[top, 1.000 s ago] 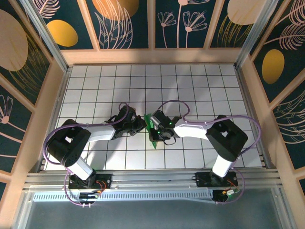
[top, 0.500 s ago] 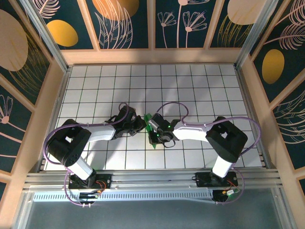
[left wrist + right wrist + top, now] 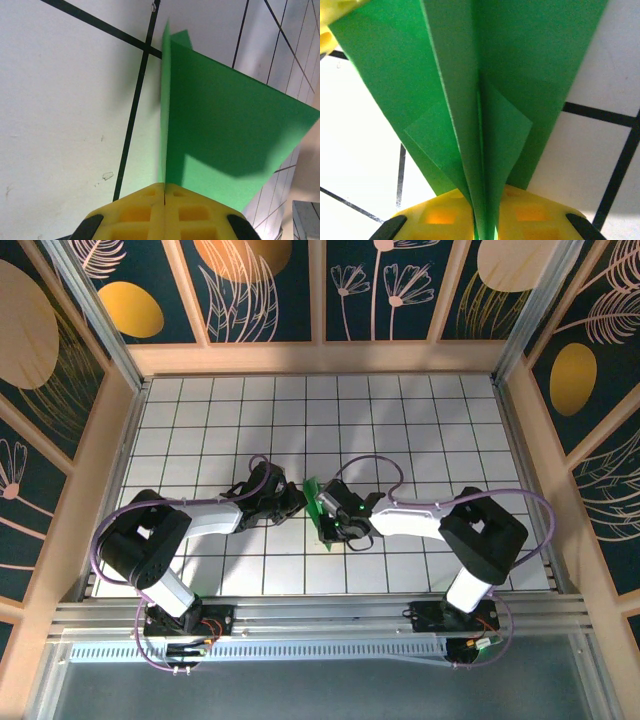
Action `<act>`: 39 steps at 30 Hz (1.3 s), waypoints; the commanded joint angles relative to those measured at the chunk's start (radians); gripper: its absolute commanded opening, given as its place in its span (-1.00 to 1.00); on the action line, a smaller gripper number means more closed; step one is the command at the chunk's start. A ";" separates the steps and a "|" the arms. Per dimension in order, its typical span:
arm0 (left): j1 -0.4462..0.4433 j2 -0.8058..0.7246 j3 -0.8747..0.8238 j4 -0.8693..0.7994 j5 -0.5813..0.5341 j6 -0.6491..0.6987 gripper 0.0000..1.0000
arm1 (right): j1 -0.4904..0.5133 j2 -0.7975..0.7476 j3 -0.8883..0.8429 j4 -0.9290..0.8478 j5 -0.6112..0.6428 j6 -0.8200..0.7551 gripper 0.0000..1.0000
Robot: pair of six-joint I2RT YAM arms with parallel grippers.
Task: Fold a paper plane with a square sheet of paper (fold left side to right side)
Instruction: Pick up the paper plane at the center of the table.
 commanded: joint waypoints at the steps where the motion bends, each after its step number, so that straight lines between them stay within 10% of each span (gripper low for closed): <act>1: 0.006 0.013 0.021 -0.003 0.006 0.012 -1.00 | -0.014 -0.014 0.000 -0.006 0.020 -0.006 -0.67; 29: 0.005 0.024 0.041 -0.005 0.026 0.022 -1.00 | -0.041 0.064 0.049 -0.004 0.022 -0.044 -0.68; 39: 0.007 -0.152 0.105 -0.187 -0.098 0.132 -0.04 | -0.059 0.050 0.167 -0.118 0.045 -0.045 -1.00</act>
